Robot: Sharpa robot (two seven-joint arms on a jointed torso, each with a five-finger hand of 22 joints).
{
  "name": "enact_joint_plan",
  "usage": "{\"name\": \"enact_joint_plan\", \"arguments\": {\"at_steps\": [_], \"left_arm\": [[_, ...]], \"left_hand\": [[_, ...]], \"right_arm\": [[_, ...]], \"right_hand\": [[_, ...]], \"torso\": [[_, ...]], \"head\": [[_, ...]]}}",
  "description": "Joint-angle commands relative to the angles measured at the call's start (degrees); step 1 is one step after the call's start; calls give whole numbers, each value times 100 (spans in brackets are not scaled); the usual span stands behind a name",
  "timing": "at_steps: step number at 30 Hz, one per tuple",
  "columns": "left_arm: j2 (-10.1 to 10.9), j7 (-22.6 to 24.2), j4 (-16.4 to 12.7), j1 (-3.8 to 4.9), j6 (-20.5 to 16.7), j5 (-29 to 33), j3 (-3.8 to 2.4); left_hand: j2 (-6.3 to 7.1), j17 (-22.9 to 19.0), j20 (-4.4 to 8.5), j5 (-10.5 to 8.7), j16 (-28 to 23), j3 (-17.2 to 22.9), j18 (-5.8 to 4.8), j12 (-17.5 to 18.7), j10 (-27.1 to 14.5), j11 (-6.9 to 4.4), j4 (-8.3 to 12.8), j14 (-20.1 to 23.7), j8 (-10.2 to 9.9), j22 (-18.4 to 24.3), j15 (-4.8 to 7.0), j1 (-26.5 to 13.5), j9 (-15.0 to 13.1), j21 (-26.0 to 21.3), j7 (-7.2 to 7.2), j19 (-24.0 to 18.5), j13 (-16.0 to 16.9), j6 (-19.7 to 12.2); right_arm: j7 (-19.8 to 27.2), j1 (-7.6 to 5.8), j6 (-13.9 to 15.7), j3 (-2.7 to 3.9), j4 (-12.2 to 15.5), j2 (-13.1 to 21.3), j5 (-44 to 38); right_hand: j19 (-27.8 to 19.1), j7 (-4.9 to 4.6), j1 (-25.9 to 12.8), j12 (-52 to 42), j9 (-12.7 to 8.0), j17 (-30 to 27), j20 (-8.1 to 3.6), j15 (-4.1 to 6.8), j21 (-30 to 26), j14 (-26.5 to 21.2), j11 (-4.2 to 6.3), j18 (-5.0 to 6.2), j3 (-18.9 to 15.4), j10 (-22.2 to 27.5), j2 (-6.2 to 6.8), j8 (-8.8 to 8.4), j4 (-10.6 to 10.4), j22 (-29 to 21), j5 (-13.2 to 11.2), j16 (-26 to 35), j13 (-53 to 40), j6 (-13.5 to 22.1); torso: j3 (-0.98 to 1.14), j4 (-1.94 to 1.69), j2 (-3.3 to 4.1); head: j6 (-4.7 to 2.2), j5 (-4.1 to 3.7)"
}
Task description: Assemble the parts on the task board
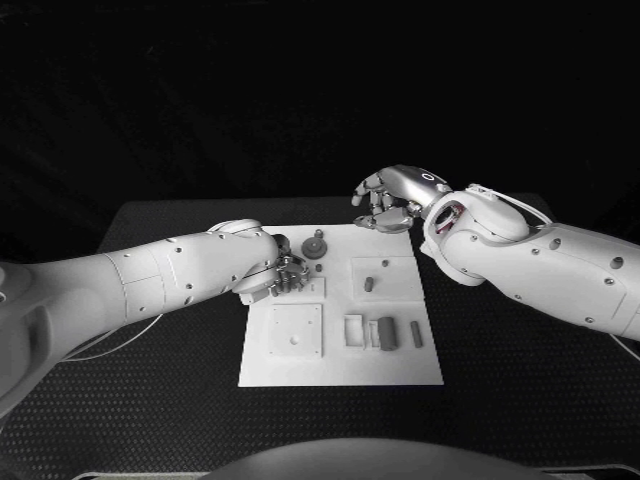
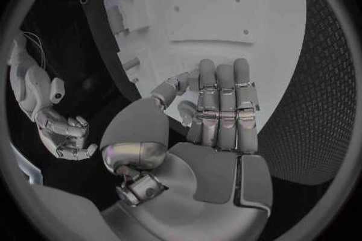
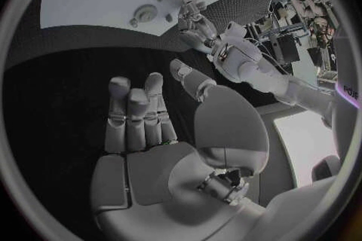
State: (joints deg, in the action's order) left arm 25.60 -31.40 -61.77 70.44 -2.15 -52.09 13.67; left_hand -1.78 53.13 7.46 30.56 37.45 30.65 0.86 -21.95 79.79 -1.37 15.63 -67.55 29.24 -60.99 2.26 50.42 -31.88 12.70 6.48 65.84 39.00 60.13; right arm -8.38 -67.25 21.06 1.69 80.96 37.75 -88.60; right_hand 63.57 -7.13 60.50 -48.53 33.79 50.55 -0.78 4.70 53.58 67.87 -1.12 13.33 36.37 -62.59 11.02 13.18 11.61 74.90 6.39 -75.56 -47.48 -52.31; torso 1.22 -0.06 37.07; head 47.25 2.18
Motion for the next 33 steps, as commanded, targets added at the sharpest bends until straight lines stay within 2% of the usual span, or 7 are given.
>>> {"name": "enact_joint_plan", "arguments": {"at_steps": [1, 13, 17, 33], "left_arm": [[-26, 24, -11, -1, 85, 97, -5], [6, -12, -8, -1, 94, 67, -5], [18, -10, -20, -1, 113, 65, -5], [31, -35, -22, -1, 195, 57, -4]], "left_hand": [[-56, -7, 33, -5, 21, 34, 6, -27, -117, -94, 0, 22, 26, -11, -10, 22, -8, 23, -434, 5, 0, 410], [-56, -16, 35, -8, 34, 38, 8, -34, -118, -95, 1, 22, 29, -20, -7, 22, -8, 26, -434, 9, -3, 408], [-55, -18, 35, -8, 37, 39, 8, -35, -119, -95, 1, 22, 30, -22, -7, 22, -8, 27, -434, 10, -3, 407], [-62, -31, 36, -13, 52, 44, 7, -42, -122, -95, 4, 26, 33, -33, -5, 22, -7, 28, -434, 9, -7, 404]], "right_arm": [[42, -2, -62, 4, 2, -11, -13], [28, -2, -68, 4, -1, -10, -2], [8, -2, -104, 4, -2, -12, 94], [8, -3, -131, 4, -9, -12, 93]], "right_hand": [[26, -60, 30, 22, -7, -5, -25, 28, -34, 17, -12, 167, 0, 17, -30, -19, -20, 30, 5, 32, -5, 14], [27, -60, 23, 23, -8, -5, -24, 28, -35, 17, -12, 167, -4, 17, -39, -20, -28, 30, 5, 32, -6, 12], [27, -60, 14, 24, -8, -5, -23, 28, -36, 18, -13, 167, -8, 17, -41, -20, -35, 30, 4, 33, -6, 12], [26, -60, 9, 26, -9, -5, -23, 28, -38, 17, -12, 167, -11, 17, -50, -22, -41, 30, 5, 34, -7, 13]], "torso": [[1, 3, 2], [2, -2, 4], [-4, 2, 2], [-2, -1, 5]], "head": [[-12, -15], [-14, -20], [-22, -32], [17, -15]]}}
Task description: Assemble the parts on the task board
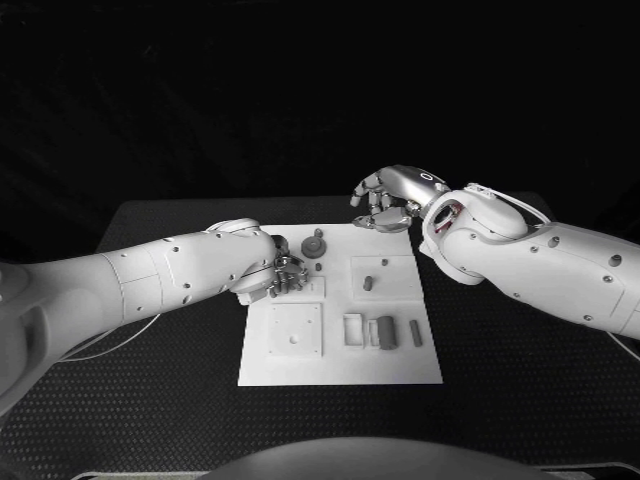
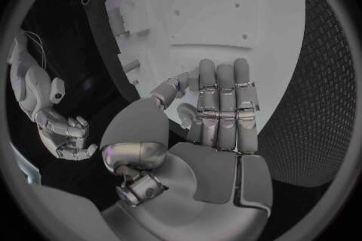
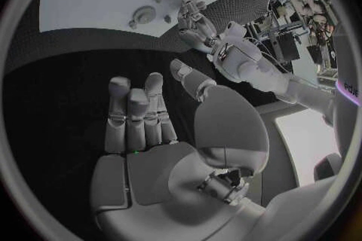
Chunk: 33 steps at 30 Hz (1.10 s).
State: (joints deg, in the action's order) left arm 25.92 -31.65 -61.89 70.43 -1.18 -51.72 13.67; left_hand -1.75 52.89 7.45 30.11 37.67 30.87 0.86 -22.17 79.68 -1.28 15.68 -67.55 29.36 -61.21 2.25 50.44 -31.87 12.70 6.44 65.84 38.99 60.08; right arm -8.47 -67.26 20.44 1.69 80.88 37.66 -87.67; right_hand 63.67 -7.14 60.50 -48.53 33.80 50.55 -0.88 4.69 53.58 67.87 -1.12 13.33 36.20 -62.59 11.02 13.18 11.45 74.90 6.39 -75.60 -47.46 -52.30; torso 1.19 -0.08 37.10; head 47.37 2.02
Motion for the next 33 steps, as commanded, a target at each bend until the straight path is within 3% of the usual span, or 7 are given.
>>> {"name": "enact_joint_plan", "arguments": {"at_steps": [1, 33], "left_arm": [[1, -11, -14, -1, 98, 21, -4], [-31, 2, 2, -19, -14, -36, -5]], "left_hand": [[-65, -8, 36, 31, 31, 22, 8, -21, -112, -103, 0, 26, 22, -11, -5, 19, -8, 28, -429, 8, -6, 408], [-74, -58, 37, -48, 74, 35, 4, -36, -145, -93, -15, 59, 23, -45, -4, 16, -1, 22, -417, -4, -27, 375]], "right_arm": [[17, -2, -71, 4, -2, -4, 0], [5, -1, -83, 4, -7, -8, -1]], "right_hand": [[15, -60, 9, 26, -10, -5, -13, 29, -38, 17, -13, 167, 5, 17, -50, -22, -26, 30, 5, 39, -8, 12], [12, -59, 18, 26, -11, -6, -14, 30, -41, 14, -12, 167, 6, 15, -60, -23, -22, 31, 6, 41, -10, 11]], "torso": [[1, 1, 1], [1, 1, 1]], "head": [[4, 1], [-2, 2]]}}
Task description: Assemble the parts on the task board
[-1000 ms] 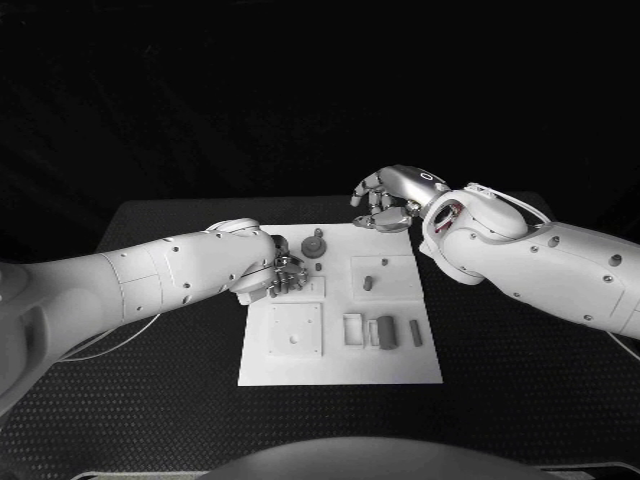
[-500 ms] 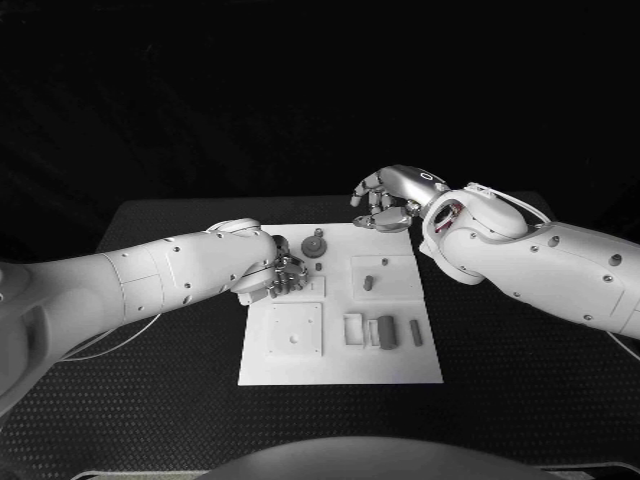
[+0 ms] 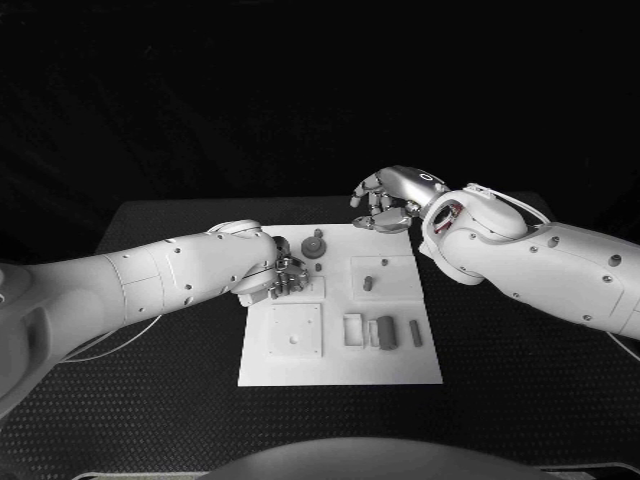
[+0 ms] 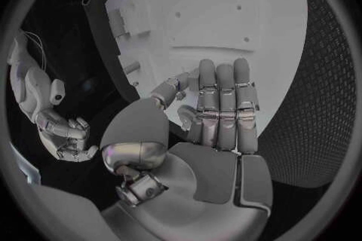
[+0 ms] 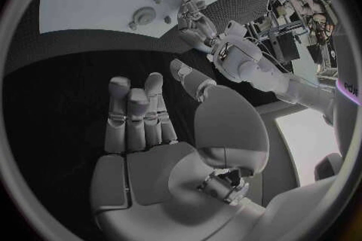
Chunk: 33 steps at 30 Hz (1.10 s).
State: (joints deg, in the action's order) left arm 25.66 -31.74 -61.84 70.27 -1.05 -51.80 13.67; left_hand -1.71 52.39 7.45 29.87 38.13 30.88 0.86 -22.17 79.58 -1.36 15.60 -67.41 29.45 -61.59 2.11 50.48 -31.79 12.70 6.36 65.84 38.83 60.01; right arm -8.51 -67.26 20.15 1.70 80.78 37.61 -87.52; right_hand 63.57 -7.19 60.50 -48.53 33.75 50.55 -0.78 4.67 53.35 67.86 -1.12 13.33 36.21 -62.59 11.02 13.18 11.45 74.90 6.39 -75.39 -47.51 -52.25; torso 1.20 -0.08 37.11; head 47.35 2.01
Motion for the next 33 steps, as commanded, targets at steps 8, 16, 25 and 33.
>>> {"name": "enact_joint_plan", "arguments": {"at_steps": [8, 16, 25, 33], "left_arm": [[-6, 17, -1, -4, 25, -86, -5], [-16, 31, 0, -34, 40, -126, -5], [-30, 45, 16, -45, -30, -160, -5], [-28, 52, 17, -46, -56, -187, -5]], "left_hand": [[-80, -18, 37, -36, 39, 38, 4, -41, -138, -85, -7, 49, 17, -13, 11, 17, -8, 21, -409, -5, -14, 380], [-81, -25, 39, -43, 52, 40, 5, -47, -140, -85, -7, 46, 19, -20, 13, 20, -8, 23, -408, 0, -17, 376], [-79, -35, 39, -48, 63, 43, 4, -50, -148, -83, -7, 51, 20, -28, 13, 22, -6, 22, -406, -2, -21, 370], [-85, -53, 38, -72, 79, 47, 2, -55, -160, -80, -10, 65, 21, -38, 11, 26, -4, 17, -401, -10, -29, 359]], "right_arm": [[15, -1, -62, 4, 1, -4, -16], [15, -1, -63, 4, -2, -14, -16], [19, -1, -64, 4, -5, -13, -16], [17, -1, -65, 4, -5, -13, -16]], "right_hand": [[21, -54, 15, 26, -6, -6, -24, 31, -19, 15, -12, 167, 2, 15, -61, -24, -23, 31, 5, 21, -6, 5], [20, -53, 24, 26, -7, -6, -25, 31, -20, 14, -11, 167, 5, 14, -66, -24, -17, 32, 6, 22, -7, 5], [20, -53, 26, 26, -7, -6, -25, 32, -20, 14, -11, 167, 3, 14, -68, -24, -16, 32, 6, 23, -8, 4], [21, -53, 26, 26, -7, -6, -25, 32, -20, 15, -11, 167, 2, 13, -69, -25, -15, 33, 6, 23, -8, 3]], "torso": [[-1, 1, 1], [0, 1, -2], [3, 5, 0], [4, 2, 1]], "head": [[-12, 2], [-13, 4], [-20, -2], [-20, -7]]}}
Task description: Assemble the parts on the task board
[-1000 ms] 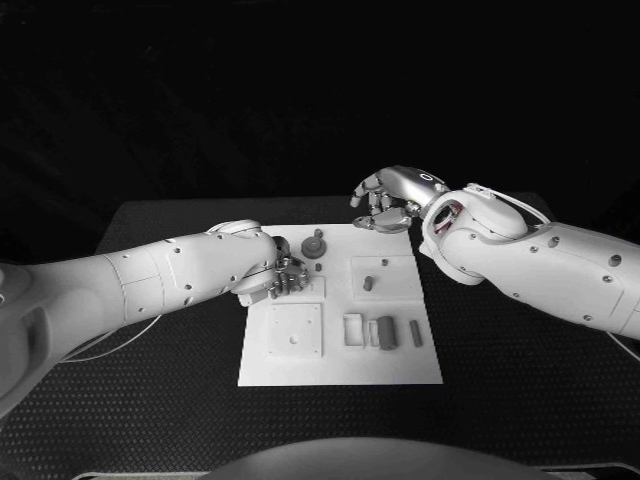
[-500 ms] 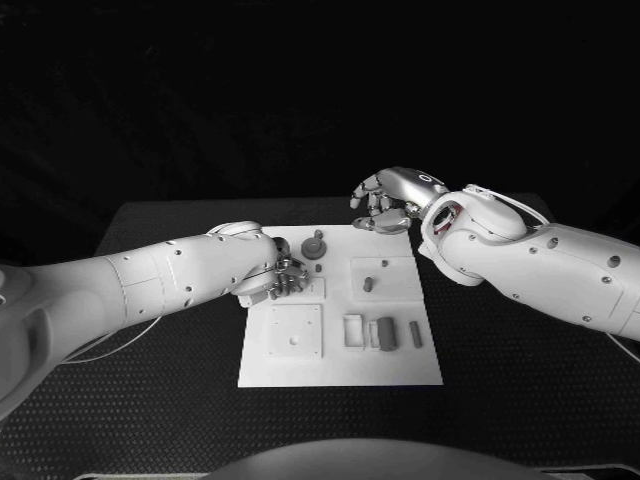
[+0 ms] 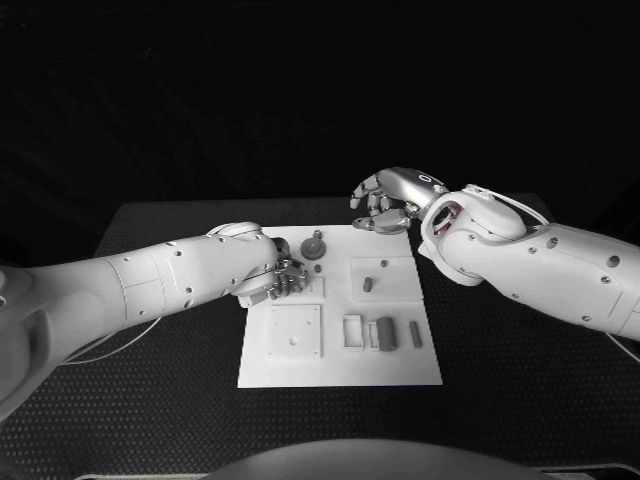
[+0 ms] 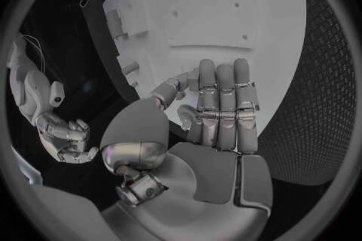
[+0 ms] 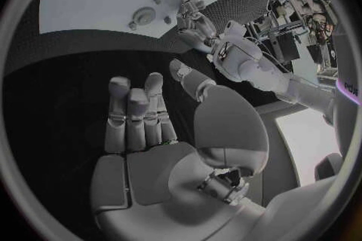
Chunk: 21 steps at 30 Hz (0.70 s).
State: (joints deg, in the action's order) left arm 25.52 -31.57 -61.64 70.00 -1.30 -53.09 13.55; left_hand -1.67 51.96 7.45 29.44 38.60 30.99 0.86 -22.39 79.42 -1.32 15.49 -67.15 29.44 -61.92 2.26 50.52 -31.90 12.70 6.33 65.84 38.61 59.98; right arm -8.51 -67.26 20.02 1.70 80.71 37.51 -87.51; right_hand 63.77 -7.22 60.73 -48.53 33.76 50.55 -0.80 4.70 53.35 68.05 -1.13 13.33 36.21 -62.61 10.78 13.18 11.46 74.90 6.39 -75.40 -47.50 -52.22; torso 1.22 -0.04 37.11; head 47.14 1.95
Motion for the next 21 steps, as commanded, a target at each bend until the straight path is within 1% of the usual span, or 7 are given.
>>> {"name": "enact_joint_plan", "arguments": {"at_steps": [1, 7, 12, 15, 21], "left_arm": [[-14, 44, -3, -19, -33, -61, 6], [-8, 69, -6, -23, -20, -61, 6], [-1, 83, -14, -24, -12, -61, 6], [9, 87, -29, -24, -29, -63, 6], [49, 177, -66, -24, -91, -63, 5]], "left_hand": [[-90, -12, 38, -32, 34, 36, 2, -34, -145, -83, 0, 41, 22, -7, -4, 22, 8, 17, -398, -11, -8, 361], [-99, -25, 37, -53, 45, 39, 1, -39, -150, -82, -3, 49, 21, -14, -5, 25, 10, 14, -394, -14, -12, 351], [-102, -34, 37, -71, 55, 41, 1, -44, -153, -81, -3, 53, 20, -20, -5, 29, 11, 12, -392, -16, -15, 346], [-105, -40, 38, -81, 62, 43, 2, -47, -154, -82, 0, 55, 22, -24, -5, 34, 11, 11, -392, -16, -17, 344], [-104, -48, 39, -91, 72, 47, 2, -53, -155, -82, 8, 57, 24, -30, -4, 43, 12, 11, -392, -16, -20, 343]], "right_arm": [[17, -1, -53, 3, 3, -4, -18], [16, -1, -68, 3, 0, -6, -18], [18, -1, -77, 3, -4, -9, -18], [18, -1, -76, 3, -4, -9, -18], [16, -1, -73, 3, -4, 6, -17]], "right_hand": [[0, -50, 3, 26, -8, -6, -23, 29, -20, -4, -10, 167, 2, 14, -46, -25, -15, 33, 6, 24, -10, 0], [1, -50, 1, 26, -8, -6, -22, 29, -20, -3, -10, 167, 0, 13, -49, -24, -16, 33, 5, 24, -10, -1], [2, -50, 0, 25, -8, -6, -22, 29, -20, -2, -10, 167, -2, 11, -51, -24, -16, 33, 5, 23, -11, -2], [2, -49, -2, 24, -8, -6, -22, 29, -19, -1, -10, 167, -4, 10, -52, -24, -17, 34, 5, 23, -12, -3], [3, -49, -6, 24, -8, -6, -22, 29, -19, -1, -10, 167, -6, 9, -52, -25, -18, 34, 4, 23, -12, -3]], "torso": [[2, -1, 0], [-1, 0, 1], [2, -2, 0], [-2, -4, 0], [-2, -2, 2]], "head": [[-3, 0], [-8, 0], [-3, -4], [2, -6], [10, -3]]}}
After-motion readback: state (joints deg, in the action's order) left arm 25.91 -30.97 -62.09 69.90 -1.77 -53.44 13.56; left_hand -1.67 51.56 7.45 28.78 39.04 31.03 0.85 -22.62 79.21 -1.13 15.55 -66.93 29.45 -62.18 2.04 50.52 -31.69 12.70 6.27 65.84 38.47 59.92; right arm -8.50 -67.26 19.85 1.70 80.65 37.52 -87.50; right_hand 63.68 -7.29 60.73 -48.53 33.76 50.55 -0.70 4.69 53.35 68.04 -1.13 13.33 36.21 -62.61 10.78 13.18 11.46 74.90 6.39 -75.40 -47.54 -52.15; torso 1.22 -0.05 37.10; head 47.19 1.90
